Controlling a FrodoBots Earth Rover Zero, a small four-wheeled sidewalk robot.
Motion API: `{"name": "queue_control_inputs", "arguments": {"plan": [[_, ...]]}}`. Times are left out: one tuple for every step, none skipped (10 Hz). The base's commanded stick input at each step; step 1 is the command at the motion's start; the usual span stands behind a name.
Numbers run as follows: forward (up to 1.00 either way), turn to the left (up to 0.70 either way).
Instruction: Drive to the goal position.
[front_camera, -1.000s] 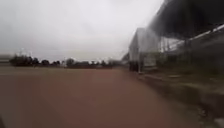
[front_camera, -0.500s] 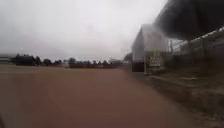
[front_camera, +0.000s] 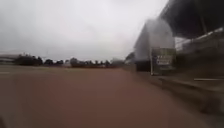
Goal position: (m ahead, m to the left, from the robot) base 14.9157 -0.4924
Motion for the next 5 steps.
{"name": "queue_control_inputs", "arguments": {"plan": [[1.00,0.00],[1.00,0.00],[1.00,0.00],[1.00,-0.02],[1.00,-0.06]]}}
